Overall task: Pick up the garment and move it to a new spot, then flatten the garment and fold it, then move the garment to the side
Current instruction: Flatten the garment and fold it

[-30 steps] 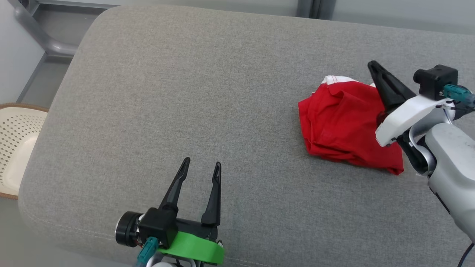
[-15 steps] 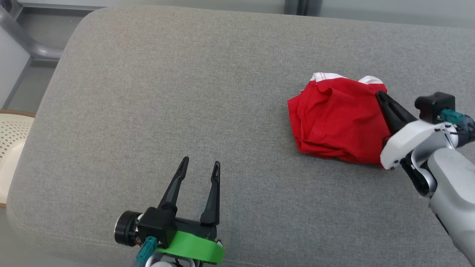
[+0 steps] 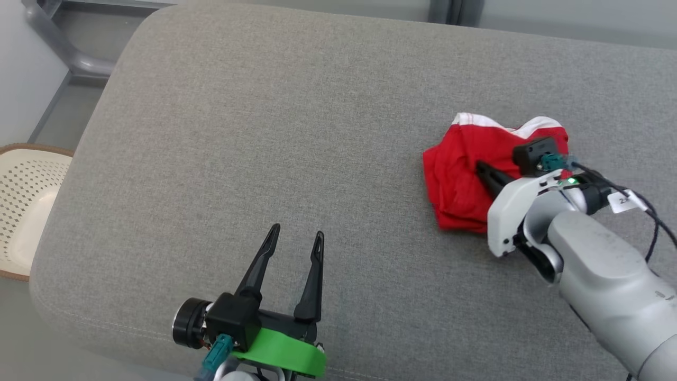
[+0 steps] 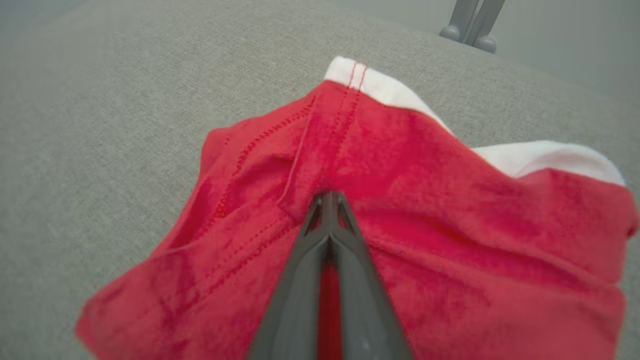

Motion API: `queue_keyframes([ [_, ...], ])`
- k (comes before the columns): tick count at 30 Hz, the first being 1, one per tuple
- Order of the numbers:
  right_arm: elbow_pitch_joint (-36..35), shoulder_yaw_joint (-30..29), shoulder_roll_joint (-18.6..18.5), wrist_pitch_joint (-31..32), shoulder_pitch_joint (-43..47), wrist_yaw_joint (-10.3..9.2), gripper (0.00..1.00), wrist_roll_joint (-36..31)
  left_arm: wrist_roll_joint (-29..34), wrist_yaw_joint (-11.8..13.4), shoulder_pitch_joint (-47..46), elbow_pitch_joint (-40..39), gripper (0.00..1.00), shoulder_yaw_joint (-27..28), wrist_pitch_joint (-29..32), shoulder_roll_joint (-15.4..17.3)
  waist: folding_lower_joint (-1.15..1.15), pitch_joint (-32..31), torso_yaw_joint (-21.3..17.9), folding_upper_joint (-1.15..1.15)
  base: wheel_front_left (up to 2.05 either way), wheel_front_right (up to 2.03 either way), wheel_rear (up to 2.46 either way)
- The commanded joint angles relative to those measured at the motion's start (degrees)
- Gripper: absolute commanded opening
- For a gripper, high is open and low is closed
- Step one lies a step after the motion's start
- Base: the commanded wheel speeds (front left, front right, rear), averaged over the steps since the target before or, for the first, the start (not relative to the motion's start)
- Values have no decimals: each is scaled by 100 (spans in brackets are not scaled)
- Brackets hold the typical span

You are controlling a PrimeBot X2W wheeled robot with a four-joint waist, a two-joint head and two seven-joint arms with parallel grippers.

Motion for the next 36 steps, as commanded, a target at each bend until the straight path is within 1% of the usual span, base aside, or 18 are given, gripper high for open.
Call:
queue_keyframes([
  [1,-34,182,73,40,90,2,0,156,-29,24,-1,-3,100,32,-14,15,0,-89,-12,0,0,0,0],
  [5,-267,763,140,-35,217,2,0,536,43,19,112,-1,100,90,-14,14,0,-254,-123,0,0,0,0],
  [8,-596,1162,205,-270,367,2,0,852,93,5,217,11,100,147,-14,15,0,-434,-269,0,0,0,0],
  [11,-873,1455,166,-607,496,2,0,1074,148,-23,321,26,100,221,-14,15,0,-634,-428,0,0,0,0],
  [12,-979,1534,167,-740,563,2,5,1147,172,-21,379,30,100,263,-14,15,0,-718,-501,0,0,0,0],
  [13,-1063,1591,161,-835,610,2,26,1176,186,-17,423,31,100,290,-14,15,0,-770,-552,0,0,0,0],
  [14,-1132,1624,146,-937,680,2,41,1209,193,-1,474,31,100,352,-14,16,0,-863,-636,0,0,0,0],
  [15,-1176,1627,115,-1011,735,2,79,1195,198,13,531,21,100,406,-14,16,0,-941,-713,0,0,0,0],
  [16,-1214,1588,107,-1060,782,2,100,1154,198,31,583,13,100,454,-14,16,0,-1013,-783,0,0,0,0],
  [18,-1289,1318,113,-1108,942,2,100,1072,199,60,696,-29,100,575,-14,15,0,-1143,-930,0,0,0,0],
  [20,-1584,742,146,-1113,1154,2,100,890,217,76,802,-87,100,703,-14,15,0,-1248,-1085,0,0,0,0],
  [23,-2036,-221,121,-1109,1691,2,100,327,234,87,904,-187,100,898,-14,14,0,-1298,-1277,0,0,0,0],
  [24,-2332,-862,187,-1111,2016,2,100,-69,240,74,945,-237,100,1020,-14,15,0,-1319,-1373,0,0,0,0],
  [26,-2634,-1530,271,-1112,2366,2,100,-504,255,55,983,-291,100,1138,-14,15,0,-1336,-1454,0,0,0,0],
  [28,-2895,-2050,383,-1112,2755,2,100,-865,272,31,1029,-333,100,1245,-14,15,0,-1362,-1527,0,0,0,0],
  [30,-3174,-2520,510,-1112,3049,2,100,-1189,299,12,1054,-400,100,1352,-14,15,0,-1394,-1597,0,0,0,0],
  [32,-3381,-2841,626,-1111,3337,2,100,-1451,353,-5,1100,-470,100,1440,-14,15,0,-1434,-1651,0,0,0,0],
  [36,-3721,-3183,840,-1110,3820,2,100,-1745,415,-62,1233,-525,100,1569,-7,14,0,-1533,-1737,0,0,0,0],
])
